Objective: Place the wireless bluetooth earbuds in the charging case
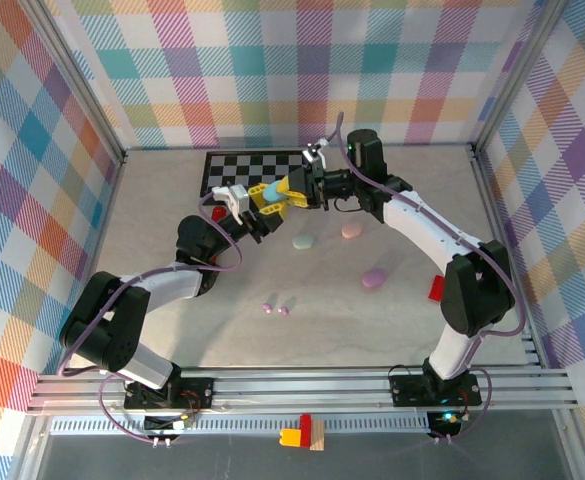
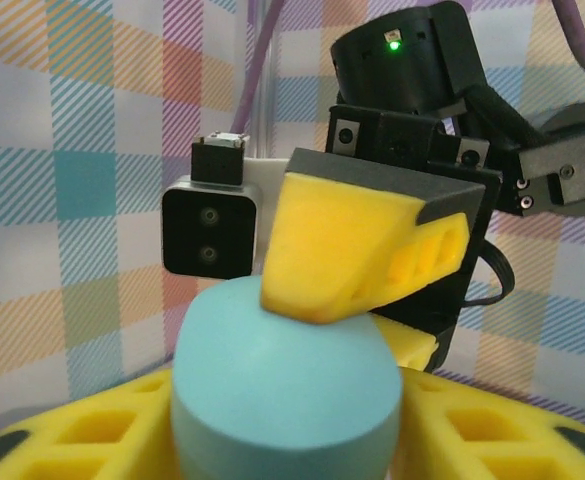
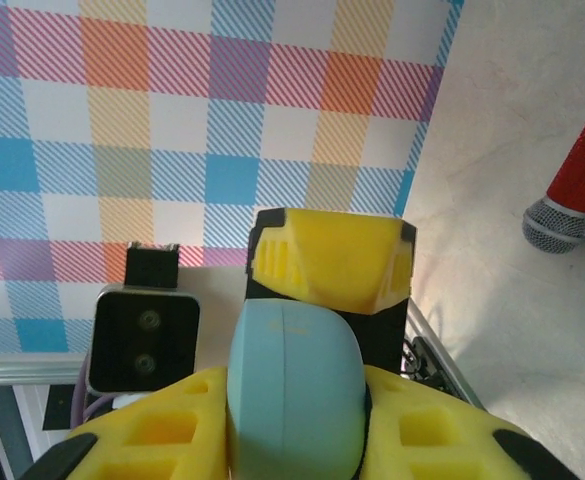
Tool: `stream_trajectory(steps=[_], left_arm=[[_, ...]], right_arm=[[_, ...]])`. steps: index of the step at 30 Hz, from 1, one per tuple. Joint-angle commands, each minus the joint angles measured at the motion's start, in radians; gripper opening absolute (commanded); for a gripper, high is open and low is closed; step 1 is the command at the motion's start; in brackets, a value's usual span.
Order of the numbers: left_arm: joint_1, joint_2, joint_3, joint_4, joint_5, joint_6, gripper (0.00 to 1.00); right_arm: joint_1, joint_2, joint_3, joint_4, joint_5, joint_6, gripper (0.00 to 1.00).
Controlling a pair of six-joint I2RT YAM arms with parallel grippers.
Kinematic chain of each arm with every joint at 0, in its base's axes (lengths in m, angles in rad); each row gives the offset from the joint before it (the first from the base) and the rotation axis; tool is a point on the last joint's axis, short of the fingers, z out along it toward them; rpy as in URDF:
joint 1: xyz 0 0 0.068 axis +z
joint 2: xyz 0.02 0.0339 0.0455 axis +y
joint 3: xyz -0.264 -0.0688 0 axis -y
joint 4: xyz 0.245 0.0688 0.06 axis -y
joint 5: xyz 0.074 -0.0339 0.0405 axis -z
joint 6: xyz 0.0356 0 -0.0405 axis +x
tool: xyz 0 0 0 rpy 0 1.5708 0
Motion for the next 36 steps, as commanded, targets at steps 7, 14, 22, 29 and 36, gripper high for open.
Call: stream_trajectory(steps=[7,14,22,29,36], left_arm=[[-0.007,-0.036,-0.071,-0.035,0.005,0.047,1.00],[-0.007,-0.104,-0.127,-0.275,-0.027,0.190,1.00],[-0.007,-0.168,-0.105,-0.593,0.015,0.320,1.00],[-0.007,-0.193,-0.100,-0.687,-0.049,0.296,1.00],[-0.007,-0.212,-0.036,-0.863,-0.179,0.284,1.00]], right_arm=[[-0.097,-0.084,-0.185,-0.053,0.299,-0.168,0.19],[-0.139,0.012,-0.285,-0.034,0.436,-0.175,0.17],[-0.139,0.137,-0.306,-0.088,0.597,-0.235,0.17],[-0.137,0.188,-0.353,-0.061,0.594,-0.228,0.19],[-0.136,0.119,-0.386,-0.121,0.668,-0.275,0.46]])
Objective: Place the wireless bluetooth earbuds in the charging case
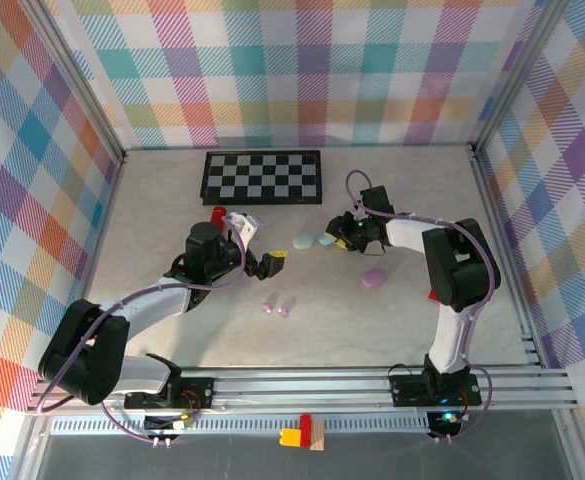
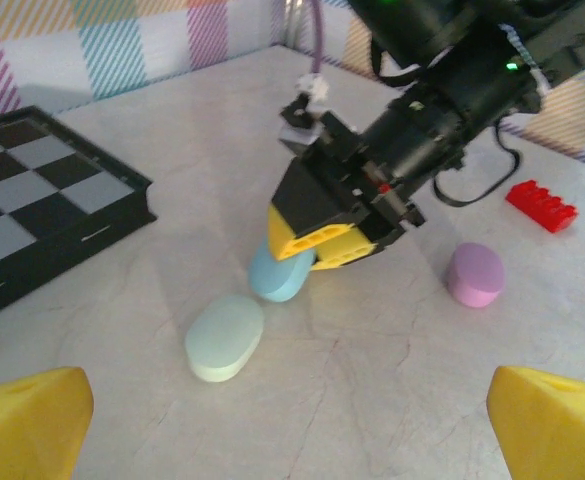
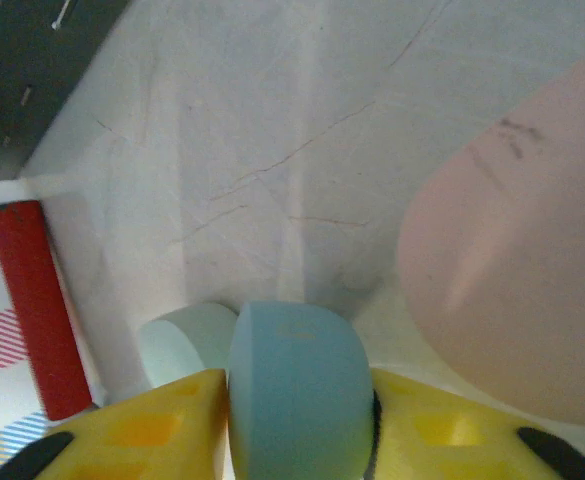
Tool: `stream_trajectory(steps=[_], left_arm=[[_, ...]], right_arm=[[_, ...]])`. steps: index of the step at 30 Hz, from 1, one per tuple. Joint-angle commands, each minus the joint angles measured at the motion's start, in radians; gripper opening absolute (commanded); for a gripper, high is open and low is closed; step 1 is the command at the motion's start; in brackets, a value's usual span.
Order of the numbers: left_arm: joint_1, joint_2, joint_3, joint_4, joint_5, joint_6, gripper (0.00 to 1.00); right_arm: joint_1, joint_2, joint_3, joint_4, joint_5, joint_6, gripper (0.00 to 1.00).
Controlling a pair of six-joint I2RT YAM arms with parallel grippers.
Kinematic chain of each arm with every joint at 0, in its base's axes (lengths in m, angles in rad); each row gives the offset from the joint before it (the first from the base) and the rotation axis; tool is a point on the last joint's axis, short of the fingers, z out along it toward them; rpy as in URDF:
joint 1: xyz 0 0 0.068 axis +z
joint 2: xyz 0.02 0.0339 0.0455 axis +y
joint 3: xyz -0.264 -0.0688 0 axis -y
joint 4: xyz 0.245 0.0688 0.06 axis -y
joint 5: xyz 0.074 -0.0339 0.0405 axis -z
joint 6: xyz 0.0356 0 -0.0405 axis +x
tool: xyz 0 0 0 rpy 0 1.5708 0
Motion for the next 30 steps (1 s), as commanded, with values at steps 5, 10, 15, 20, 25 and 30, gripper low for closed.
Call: stream_trajectory(steps=[5,10,15,20,25,30], left_arm=[[-0.010,-0.049,0.007,0.006,-0.116,-0.038,1.00],[-0.112,-0.045,0.061,-0.057,-0.294,-0.042,1.00],[-0.253,0.085,0.188,-0.158,-0.339,0.033,1.00],[-0.384,0.278,0.325,-0.204,-0.397,0.082,0.98],[-0.474,0.465,0.468,-0.231,-0.376,0.095,0.97],[-0.514,0.632,0.611,-0.262,-0.311,0.063,0.93]], right_arm=[[0.007,-0.182,-0.071,-0.128,0.129,-0.111,0.63],[0.005,-0.331,-0.153,-0.195,0.249,-0.137,0.73],[-0.071,-0.487,-0.248,-0.233,0.321,-0.108,0.81],[-0.234,-0.595,-0.295,-0.315,0.236,-0.118,0.83],[-0.381,-0.724,-0.349,-0.374,0.202,-0.144,0.83],[-0.478,-0.825,-0.390,-0.393,0.161,-0.159,0.82]])
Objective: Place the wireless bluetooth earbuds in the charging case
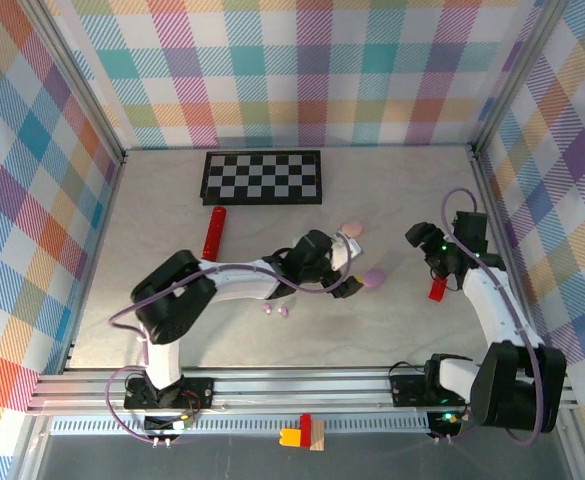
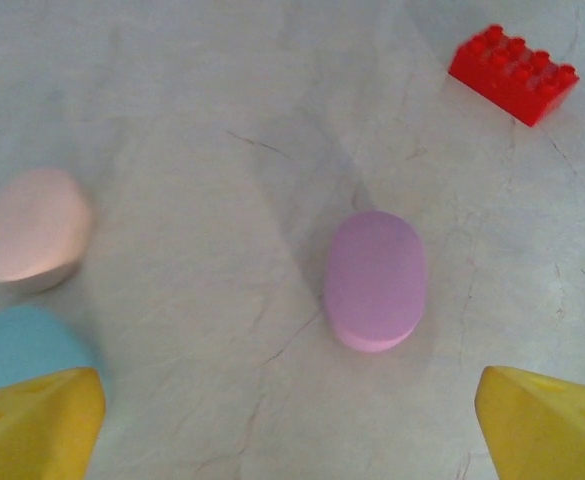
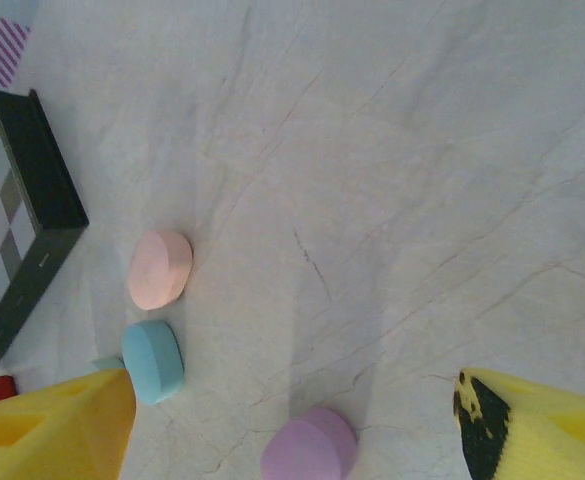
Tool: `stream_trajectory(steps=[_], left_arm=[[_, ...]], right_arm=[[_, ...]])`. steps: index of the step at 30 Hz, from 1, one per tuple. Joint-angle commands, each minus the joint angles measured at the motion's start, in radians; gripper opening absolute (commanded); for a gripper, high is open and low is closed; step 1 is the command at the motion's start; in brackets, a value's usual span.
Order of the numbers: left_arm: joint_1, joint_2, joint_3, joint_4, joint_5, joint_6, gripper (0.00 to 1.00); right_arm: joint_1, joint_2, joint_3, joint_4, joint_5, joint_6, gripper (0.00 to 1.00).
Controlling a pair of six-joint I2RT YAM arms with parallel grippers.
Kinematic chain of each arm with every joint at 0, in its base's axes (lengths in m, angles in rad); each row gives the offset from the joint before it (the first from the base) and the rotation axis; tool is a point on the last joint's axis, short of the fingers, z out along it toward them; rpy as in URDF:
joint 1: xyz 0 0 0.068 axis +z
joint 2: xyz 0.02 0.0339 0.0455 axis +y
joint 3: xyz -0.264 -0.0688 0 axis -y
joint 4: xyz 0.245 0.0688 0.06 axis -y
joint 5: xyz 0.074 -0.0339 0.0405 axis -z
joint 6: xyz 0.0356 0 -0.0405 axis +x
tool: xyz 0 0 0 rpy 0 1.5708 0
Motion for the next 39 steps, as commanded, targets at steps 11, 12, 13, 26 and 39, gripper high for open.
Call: stream_trajectory(steps=[11,12,13,26,39], left_arm=[[-0.024,0.231,0.223,-0.048,0.167,-0.053,0.87],[-0.024,0.240,0.232,-0.053,0.180,-0.048,0.87],[-0.024,0.250,0.236,-0.051,0.185,-0.047,0.87],[-0.024,0.326,0.287,-0.069,0.210,-0.019,0.60],[-0.024,0.234,0.193,-0.001,0.185,0.015,0.38]], right_arm=[[-0.067,-0.051,-0.080,-0.011,-0.115,-0.028,0.83],[-0.067,-0.051,-0.082,-0.008,-0.118,-0.029,0.83],[-0.069,-0.051,-0.084,-0.007,-0.118,-0.029,0.83],[-0.084,-0.062,-0.089,-0.011,-0.122,-0.036,0.82],[-0.096,-0.092,-0.069,-0.036,-0.146,-0.033,0.81]])
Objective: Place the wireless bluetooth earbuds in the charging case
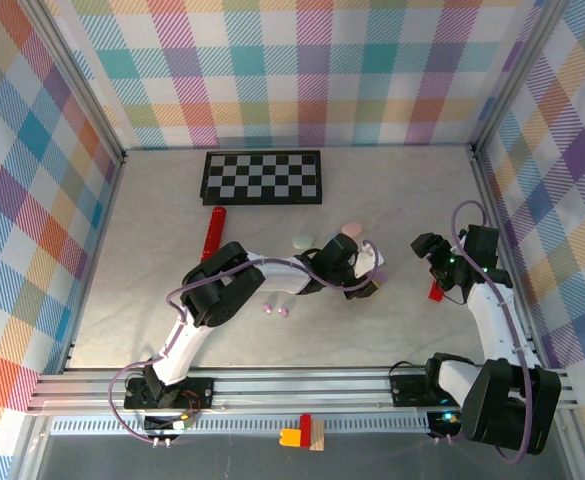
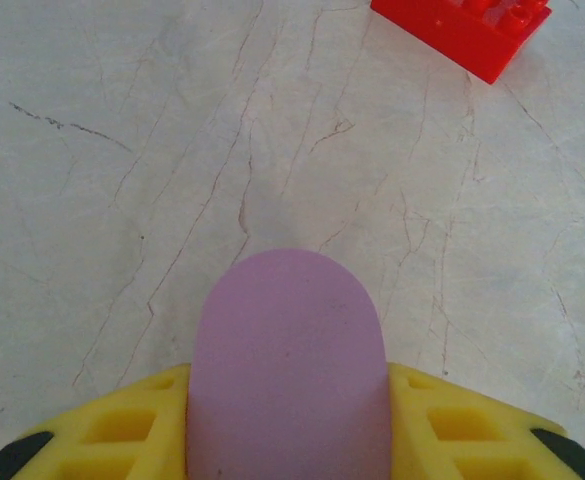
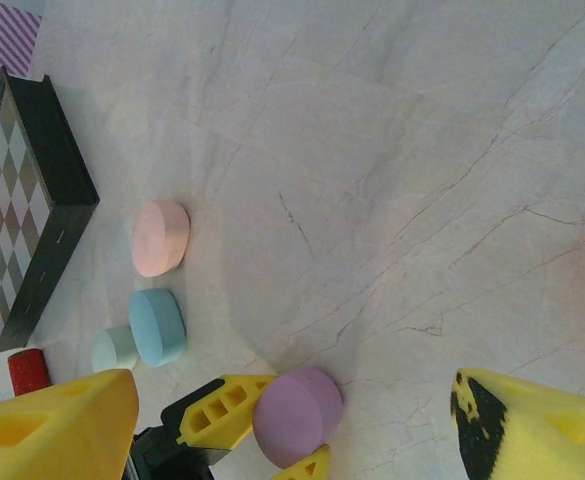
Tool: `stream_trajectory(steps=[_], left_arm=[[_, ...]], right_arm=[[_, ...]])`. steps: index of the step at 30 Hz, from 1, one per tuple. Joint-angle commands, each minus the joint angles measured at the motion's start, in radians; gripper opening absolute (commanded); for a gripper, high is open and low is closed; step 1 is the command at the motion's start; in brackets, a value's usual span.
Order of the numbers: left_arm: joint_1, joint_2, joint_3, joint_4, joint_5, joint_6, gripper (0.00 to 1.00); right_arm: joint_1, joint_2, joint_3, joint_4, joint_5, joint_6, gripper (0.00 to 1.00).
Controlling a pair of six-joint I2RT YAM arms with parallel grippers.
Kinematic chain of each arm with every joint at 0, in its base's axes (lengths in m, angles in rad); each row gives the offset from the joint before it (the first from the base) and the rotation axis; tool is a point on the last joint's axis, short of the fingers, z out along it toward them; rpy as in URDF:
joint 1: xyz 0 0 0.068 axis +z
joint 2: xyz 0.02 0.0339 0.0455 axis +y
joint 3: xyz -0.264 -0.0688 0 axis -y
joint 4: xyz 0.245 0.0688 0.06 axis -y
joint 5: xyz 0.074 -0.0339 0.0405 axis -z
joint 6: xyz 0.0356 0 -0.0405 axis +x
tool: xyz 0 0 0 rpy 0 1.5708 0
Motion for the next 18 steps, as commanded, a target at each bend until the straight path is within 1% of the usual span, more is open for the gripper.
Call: stream_trajectory(steps=[1,4,8,10,14,18], left_arm=[[-0.006,-0.075,-0.044,0.010,-0.005,0.012,0.38],[-0.004,-0.133,-0.083,0.035,-0.011,0.013,0.38],[0.015,-0.224,-0.137,0.060,0.000,0.000,0.37],[0.034,-0.265,-0.147,0.045,0.019,-0.005,0.37],[0.072,-0.357,-0.193,0.033,0.046,0.003,0.37],[0.137,-0.454,-0.256,0.046,0.140,0.009,0.37]], right_arm=[[-0.007,-0.014,0.013,-0.018,-0.033,-0.007,0.81],[-0.008,-0.014,0.026,-0.033,-0.052,-0.012,0.81],[-0.008,-0.030,0.043,-0.049,-0.111,-0.057,0.80],[-0.008,-0.033,0.050,-0.042,-0.175,-0.073,0.81],[-0.006,-0.033,0.064,-0.006,-0.350,-0.069,0.82],[0.025,-0.005,0.075,0.078,-0.543,-0.043,0.84]])
